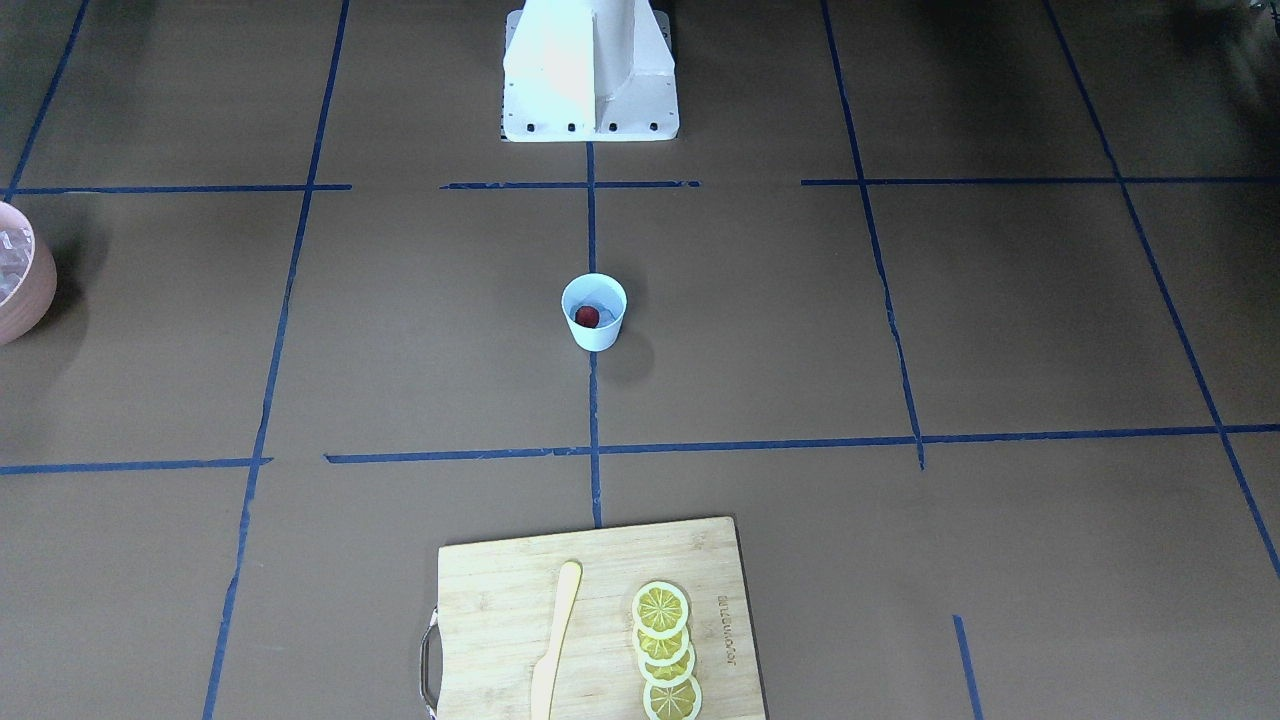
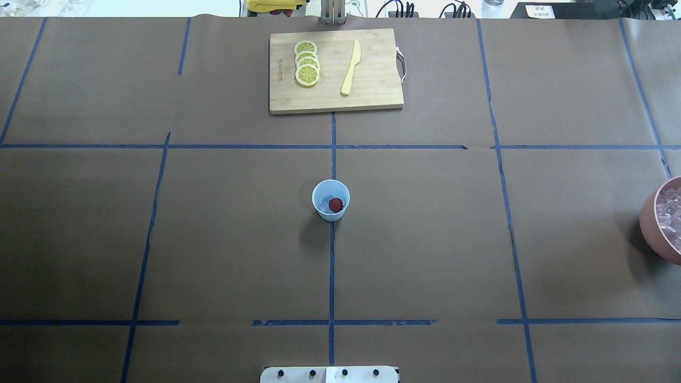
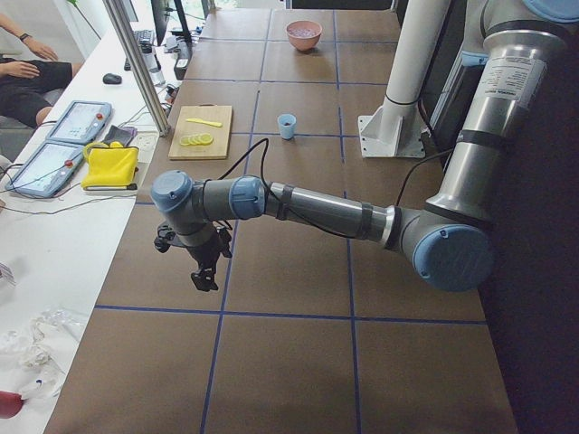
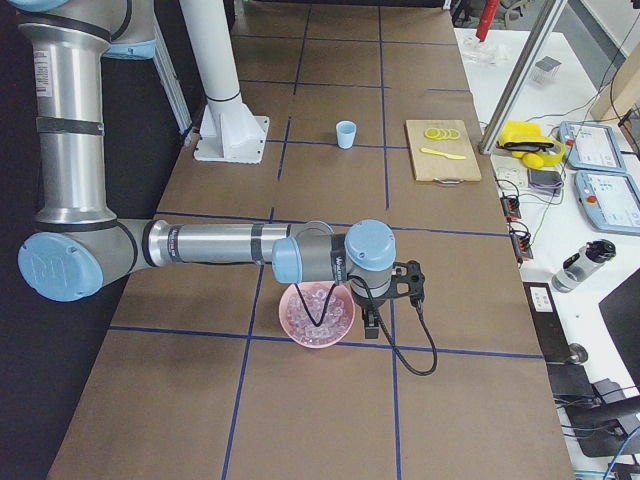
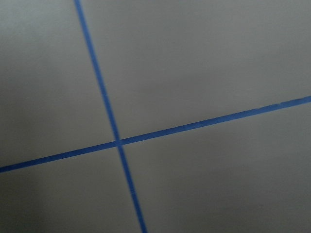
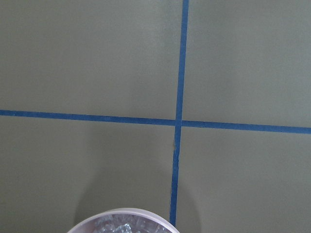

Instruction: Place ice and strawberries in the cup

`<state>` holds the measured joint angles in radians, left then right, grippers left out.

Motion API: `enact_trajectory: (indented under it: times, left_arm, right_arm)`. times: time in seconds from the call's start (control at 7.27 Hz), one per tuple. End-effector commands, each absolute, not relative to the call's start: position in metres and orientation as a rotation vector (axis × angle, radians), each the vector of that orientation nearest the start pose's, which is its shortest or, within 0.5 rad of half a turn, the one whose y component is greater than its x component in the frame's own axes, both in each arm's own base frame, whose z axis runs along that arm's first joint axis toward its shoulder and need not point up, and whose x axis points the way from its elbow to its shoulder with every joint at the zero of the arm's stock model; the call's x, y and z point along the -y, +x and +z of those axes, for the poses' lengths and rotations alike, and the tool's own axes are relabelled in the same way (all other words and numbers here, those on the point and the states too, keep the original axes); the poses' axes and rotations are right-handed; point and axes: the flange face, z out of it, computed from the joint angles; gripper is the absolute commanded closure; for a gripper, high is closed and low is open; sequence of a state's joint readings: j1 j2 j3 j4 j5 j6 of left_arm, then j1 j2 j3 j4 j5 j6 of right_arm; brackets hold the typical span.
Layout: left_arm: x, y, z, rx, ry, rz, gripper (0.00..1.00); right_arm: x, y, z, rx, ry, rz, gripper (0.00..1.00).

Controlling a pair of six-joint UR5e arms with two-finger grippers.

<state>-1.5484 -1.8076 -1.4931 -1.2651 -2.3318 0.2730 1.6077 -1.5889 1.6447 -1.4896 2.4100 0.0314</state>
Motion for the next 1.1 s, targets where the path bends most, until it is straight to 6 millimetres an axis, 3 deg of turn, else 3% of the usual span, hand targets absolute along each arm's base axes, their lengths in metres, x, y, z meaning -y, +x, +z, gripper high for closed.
enact_trajectory:
  times: [0.0,0.28,0.41,0.96]
  left_arm:
    - [0.548,-0.078,0.632,-0.823,-0.056,0.154,0.00]
    - [0.508,-0.095,0.672,-0.821,0.016,0.133,0.00]
    - [0.507,-0.095,0.672,-0.816,0.023,0.061,0.00]
    - [0.505,-0.095,0.667,-0.811,0.030,0.045,0.00]
  right_arm:
    - [0.493,0.077,0.616,0.846,0.129,0.040,0.01]
    - [0.487,0.077,0.607,0.841,0.147,0.032,0.01]
    - [0.487,0.077,0.606,0.837,0.151,0.030,0.01]
    - [0.487,0.077,0.599,0.846,0.158,0.027,0.01]
